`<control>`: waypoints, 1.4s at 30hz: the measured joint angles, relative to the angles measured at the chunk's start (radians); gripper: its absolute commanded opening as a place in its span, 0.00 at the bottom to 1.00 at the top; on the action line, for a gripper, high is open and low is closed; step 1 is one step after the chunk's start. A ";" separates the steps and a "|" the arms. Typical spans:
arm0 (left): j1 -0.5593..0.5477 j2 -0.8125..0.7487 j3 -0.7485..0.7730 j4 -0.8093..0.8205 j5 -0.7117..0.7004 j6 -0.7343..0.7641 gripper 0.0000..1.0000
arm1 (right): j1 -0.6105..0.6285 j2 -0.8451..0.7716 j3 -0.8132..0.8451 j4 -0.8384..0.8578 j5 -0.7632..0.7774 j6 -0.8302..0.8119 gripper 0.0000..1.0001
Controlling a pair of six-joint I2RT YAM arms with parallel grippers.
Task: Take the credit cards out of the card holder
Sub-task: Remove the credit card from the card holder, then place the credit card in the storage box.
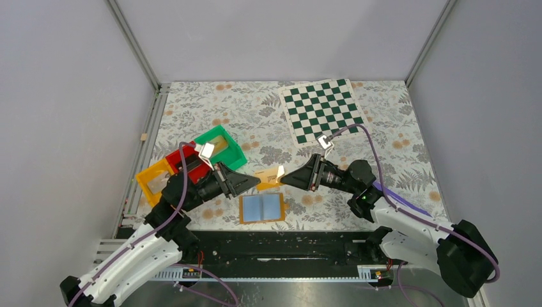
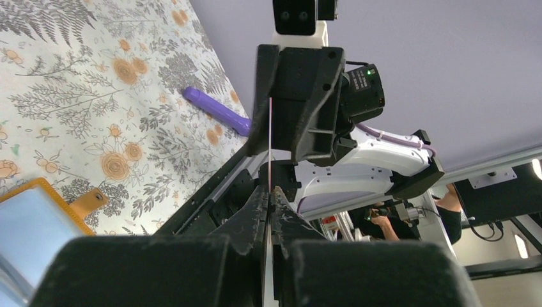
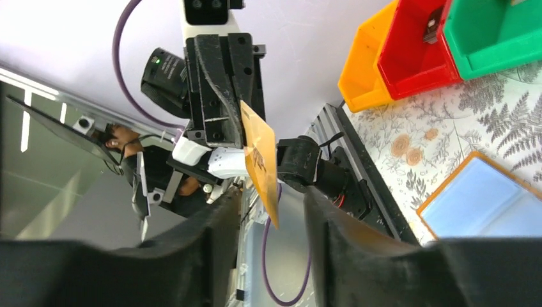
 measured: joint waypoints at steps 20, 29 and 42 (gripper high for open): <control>0.528 0.264 0.378 -0.511 -0.005 0.266 0.00 | 0.000 -0.409 0.052 -0.592 0.154 -0.336 0.99; 0.835 0.515 0.417 -0.568 0.075 0.396 0.00 | 0.000 -0.425 0.068 -0.702 0.184 -0.372 1.00; 0.848 0.832 0.470 -0.444 0.073 0.422 0.00 | 0.000 -0.429 0.081 -0.735 0.197 -0.370 0.99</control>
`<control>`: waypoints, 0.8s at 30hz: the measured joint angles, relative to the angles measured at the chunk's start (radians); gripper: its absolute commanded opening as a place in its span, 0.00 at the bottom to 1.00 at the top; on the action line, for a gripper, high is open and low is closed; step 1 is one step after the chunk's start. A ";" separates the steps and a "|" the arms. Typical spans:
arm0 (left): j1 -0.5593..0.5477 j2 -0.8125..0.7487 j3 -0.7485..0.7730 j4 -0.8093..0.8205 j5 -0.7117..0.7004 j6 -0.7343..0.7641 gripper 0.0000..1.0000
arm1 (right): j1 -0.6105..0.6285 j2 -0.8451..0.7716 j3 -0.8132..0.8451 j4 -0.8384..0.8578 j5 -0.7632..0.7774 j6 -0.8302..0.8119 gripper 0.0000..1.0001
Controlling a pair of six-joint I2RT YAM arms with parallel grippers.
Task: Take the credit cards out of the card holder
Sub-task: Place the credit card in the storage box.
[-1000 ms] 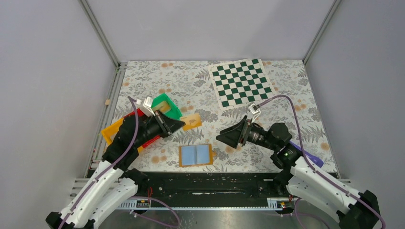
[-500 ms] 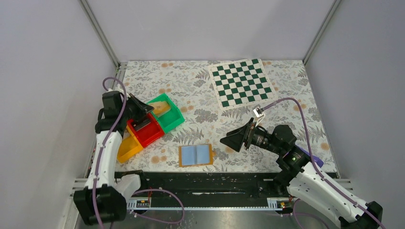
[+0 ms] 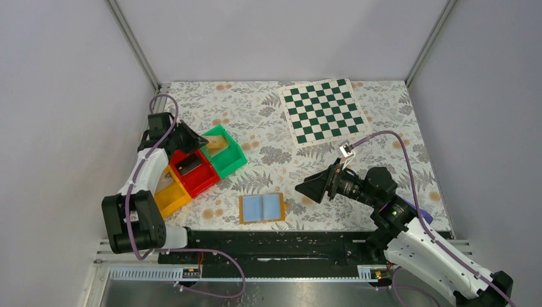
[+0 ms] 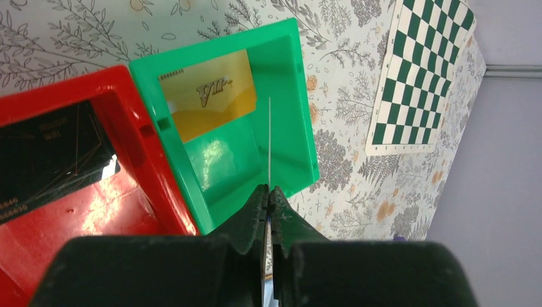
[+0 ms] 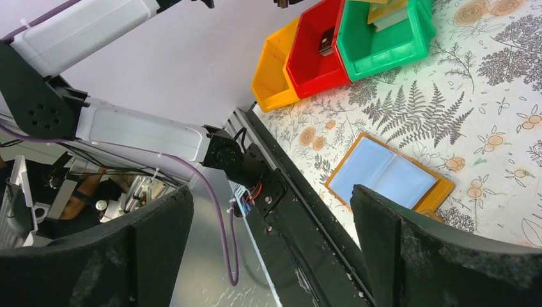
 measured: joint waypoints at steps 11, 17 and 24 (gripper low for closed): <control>0.000 0.150 0.059 0.097 -0.002 -0.022 0.00 | 0.000 -0.010 0.000 -0.005 0.008 0.011 0.99; -0.001 0.202 0.085 0.119 -0.017 -0.026 0.00 | 0.000 -0.005 0.000 -0.005 0.008 0.020 0.99; -0.027 0.220 0.085 0.126 -0.052 -0.031 0.00 | 0.000 -0.016 0.000 -0.005 0.012 0.021 0.99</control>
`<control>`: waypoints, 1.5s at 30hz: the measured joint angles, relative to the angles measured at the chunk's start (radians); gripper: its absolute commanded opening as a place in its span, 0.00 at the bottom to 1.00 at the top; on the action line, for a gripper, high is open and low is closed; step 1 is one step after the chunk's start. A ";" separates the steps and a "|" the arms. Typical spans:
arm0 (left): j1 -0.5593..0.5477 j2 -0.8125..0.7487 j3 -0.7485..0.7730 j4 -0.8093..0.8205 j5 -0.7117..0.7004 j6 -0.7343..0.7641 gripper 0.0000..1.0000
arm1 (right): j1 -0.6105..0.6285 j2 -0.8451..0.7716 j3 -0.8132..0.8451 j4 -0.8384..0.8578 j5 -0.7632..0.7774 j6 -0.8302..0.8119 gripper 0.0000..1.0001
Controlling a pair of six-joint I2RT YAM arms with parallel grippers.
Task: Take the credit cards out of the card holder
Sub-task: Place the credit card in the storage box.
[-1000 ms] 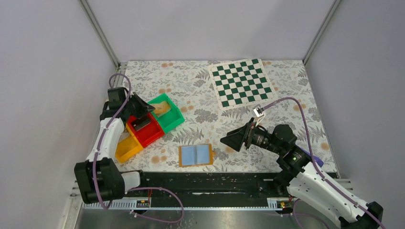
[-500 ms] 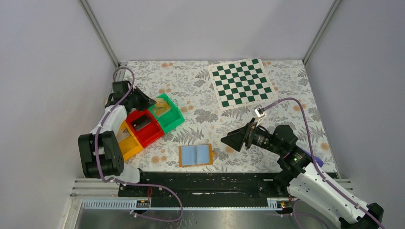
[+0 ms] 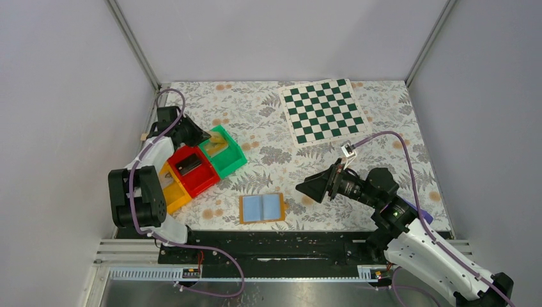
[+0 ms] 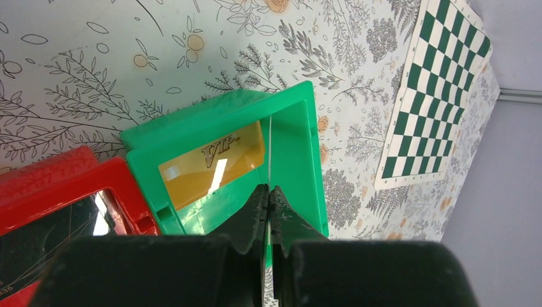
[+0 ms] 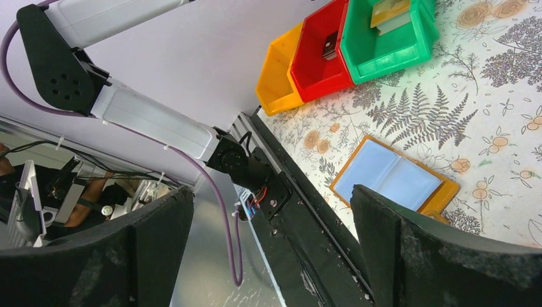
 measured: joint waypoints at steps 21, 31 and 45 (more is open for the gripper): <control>-0.062 0.016 -0.006 0.009 -0.173 -0.017 0.02 | 0.000 -0.032 0.000 -0.043 0.036 -0.014 0.99; -0.072 0.039 -0.006 -0.004 -0.225 -0.018 0.11 | 0.000 -0.043 0.000 -0.056 0.045 -0.017 0.99; -0.073 0.024 0.066 -0.086 -0.277 -0.008 0.35 | 0.000 -0.039 0.008 -0.109 0.051 -0.041 0.99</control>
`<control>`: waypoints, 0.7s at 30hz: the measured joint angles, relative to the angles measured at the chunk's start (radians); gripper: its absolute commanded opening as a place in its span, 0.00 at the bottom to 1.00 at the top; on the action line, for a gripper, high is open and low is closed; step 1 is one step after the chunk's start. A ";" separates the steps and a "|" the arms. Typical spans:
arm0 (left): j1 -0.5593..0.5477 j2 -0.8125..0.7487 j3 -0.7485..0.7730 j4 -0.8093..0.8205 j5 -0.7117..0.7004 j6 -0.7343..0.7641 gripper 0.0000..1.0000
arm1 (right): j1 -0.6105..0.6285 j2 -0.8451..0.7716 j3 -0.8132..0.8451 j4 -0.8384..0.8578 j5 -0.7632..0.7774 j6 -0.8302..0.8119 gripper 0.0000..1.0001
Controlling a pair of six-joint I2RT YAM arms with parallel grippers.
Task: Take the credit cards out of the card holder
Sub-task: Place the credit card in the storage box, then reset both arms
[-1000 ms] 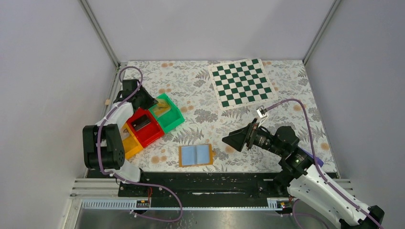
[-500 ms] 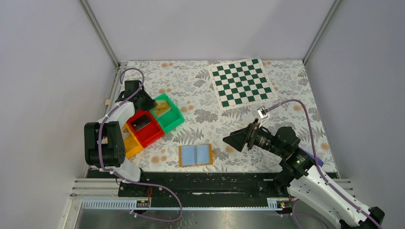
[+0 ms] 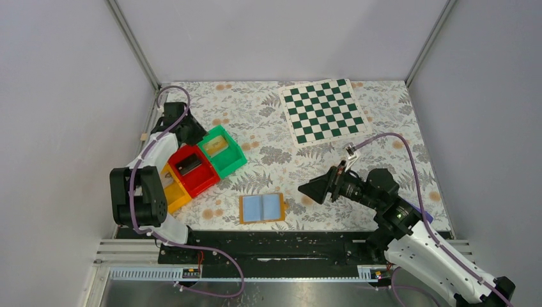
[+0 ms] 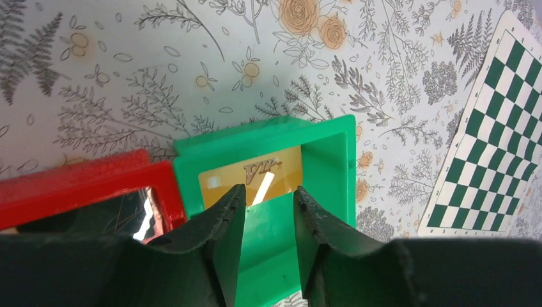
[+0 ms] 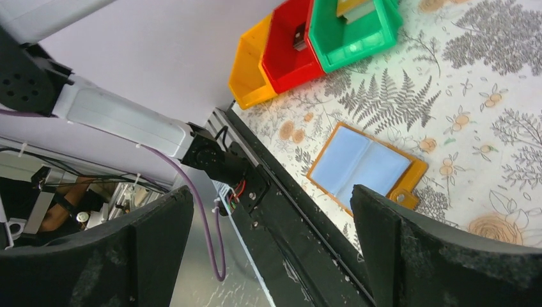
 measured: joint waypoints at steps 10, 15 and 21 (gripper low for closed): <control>-0.027 -0.200 0.046 -0.102 0.016 0.042 0.55 | 0.000 0.105 0.116 -0.271 0.091 -0.069 0.99; -0.145 -0.360 0.046 -0.105 0.111 0.114 0.76 | 0.000 0.093 0.172 -0.423 0.218 -0.151 0.99; -0.348 -0.588 -0.048 -0.071 0.229 0.193 0.99 | 0.000 0.046 0.275 -0.565 0.377 -0.224 0.99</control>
